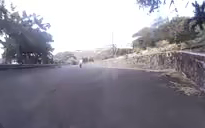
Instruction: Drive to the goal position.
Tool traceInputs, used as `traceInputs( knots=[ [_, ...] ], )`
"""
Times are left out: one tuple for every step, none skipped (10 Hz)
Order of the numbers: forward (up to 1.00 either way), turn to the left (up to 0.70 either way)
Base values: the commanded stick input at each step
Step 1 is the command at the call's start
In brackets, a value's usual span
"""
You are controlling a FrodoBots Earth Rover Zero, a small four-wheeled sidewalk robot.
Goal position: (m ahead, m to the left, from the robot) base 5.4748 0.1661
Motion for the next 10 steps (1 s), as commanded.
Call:
traceInputs(
  knots=[
    [0.70,0.00],
    [0.70,0.00],
    [0.70,0.00],
    [0.70,0.00],
    [0.70,0.00],
    [0.70,0.00],
    [0.70,0.00],
    [0.70,0.00],
    [0.70,0.00],
    [0.70,0.00]
  ],
)
